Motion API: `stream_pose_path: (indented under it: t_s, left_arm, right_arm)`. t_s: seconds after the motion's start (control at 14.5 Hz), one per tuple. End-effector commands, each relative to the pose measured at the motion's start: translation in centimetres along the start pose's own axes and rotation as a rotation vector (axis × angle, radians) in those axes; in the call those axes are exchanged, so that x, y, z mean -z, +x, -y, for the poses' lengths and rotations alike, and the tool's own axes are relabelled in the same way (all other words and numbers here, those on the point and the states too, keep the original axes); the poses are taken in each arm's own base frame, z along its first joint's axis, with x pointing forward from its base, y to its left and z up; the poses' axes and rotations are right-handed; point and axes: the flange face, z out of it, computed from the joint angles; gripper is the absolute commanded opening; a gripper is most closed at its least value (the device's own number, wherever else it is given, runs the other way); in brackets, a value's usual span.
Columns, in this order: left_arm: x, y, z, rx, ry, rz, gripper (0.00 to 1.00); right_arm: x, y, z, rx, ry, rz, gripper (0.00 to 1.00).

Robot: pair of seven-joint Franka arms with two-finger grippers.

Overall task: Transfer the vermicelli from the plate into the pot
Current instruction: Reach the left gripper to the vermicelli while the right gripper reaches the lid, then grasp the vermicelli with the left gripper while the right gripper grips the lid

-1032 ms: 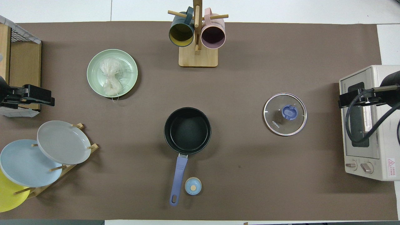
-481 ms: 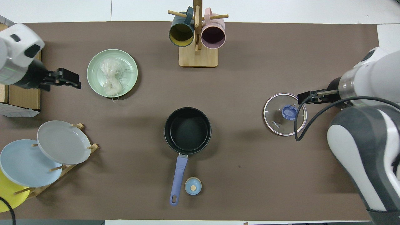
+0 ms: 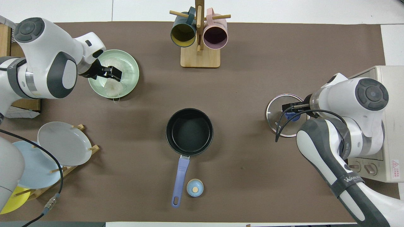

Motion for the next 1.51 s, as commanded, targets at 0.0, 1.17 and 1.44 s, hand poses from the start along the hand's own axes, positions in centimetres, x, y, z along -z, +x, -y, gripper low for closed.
stream_pose_path:
  t_s: [0.0, 1.17, 1.44]
  left_arm:
    - [-1.1, 1.0, 0.4, -0.037, 0.04, -0.02, 1.0]
    - [3.5, 1.5, 1.0, -0.037, -0.003, 0.01, 0.0]
    - [14.9, -2.1, -2.9, 0.099, -0.159, 0.037, 0.0]
  right_arm:
    - [-1.1, -0.7, 0.2, 0.013, 0.015, 0.008, 1.0]
    - [-3.8, -0.3, 0.3, 0.054, 0.018, 0.029, 0.61]
    - [-2.5, 1.0, 1.4, 0.071, 0.021, 0.049, 0.58]
